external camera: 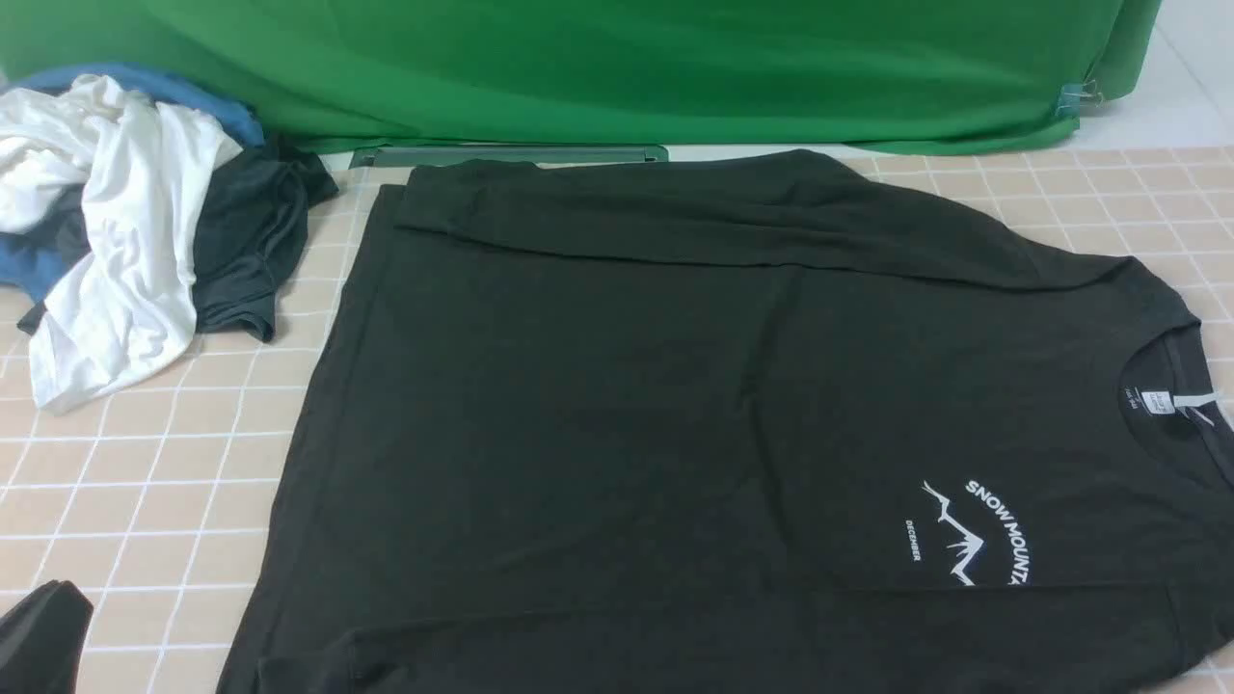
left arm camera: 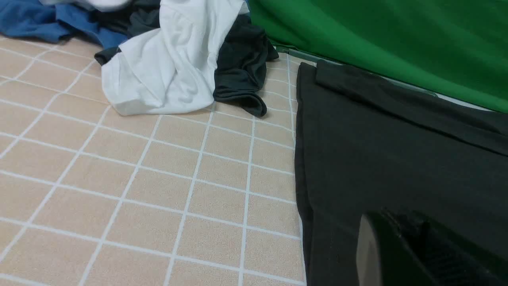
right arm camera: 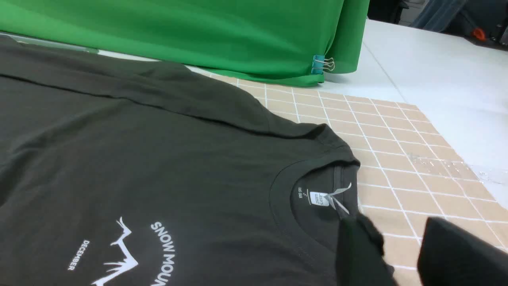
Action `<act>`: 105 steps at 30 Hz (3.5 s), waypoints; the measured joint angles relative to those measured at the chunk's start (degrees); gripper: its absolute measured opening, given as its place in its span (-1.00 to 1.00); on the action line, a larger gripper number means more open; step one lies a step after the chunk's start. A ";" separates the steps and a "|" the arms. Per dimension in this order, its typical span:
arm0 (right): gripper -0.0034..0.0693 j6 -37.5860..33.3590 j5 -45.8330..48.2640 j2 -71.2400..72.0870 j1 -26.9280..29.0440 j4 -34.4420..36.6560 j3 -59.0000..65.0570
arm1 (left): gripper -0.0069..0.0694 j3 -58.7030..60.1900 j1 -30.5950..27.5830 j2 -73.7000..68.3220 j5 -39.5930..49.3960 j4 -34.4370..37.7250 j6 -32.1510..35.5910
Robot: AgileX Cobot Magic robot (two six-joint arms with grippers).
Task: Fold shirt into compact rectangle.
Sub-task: 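Grasp the left edge of the dark T-shirt lying flat on the table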
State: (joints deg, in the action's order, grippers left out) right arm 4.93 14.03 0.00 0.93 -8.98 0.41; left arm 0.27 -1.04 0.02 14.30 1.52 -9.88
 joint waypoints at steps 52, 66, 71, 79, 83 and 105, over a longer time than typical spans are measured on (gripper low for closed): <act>-0.22 0.00 0.00 0.00 0.00 0.00 0.00 | -0.77 0.00 0.00 0.00 0.00 0.00 0.00; -0.22 0.00 0.00 0.00 0.00 0.00 0.00 | -0.77 0.00 0.00 0.00 -1.12 -2.96 -0.08; -0.22 0.00 0.00 0.00 0.00 0.00 0.00 | -0.77 0.00 0.00 0.00 -4.39 22.94 -12.15; -0.22 0.00 0.00 0.00 0.00 0.00 0.00 | -0.77 0.00 0.00 0.00 -6.32 44.25 -19.34; -0.22 0.00 0.00 0.00 0.00 0.00 0.00 | -0.77 0.00 0.00 0.00 -8.36 39.97 -18.44; -0.22 33.07 -19.43 0.00 0.00 22.80 0.00 | -0.77 -27.76 0.00 -14.87 20.76 31.58 -10.72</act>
State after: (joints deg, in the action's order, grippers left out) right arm 37.99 -5.40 0.00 0.93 13.82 0.41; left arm -27.50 -1.04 -14.84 35.06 33.09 -20.60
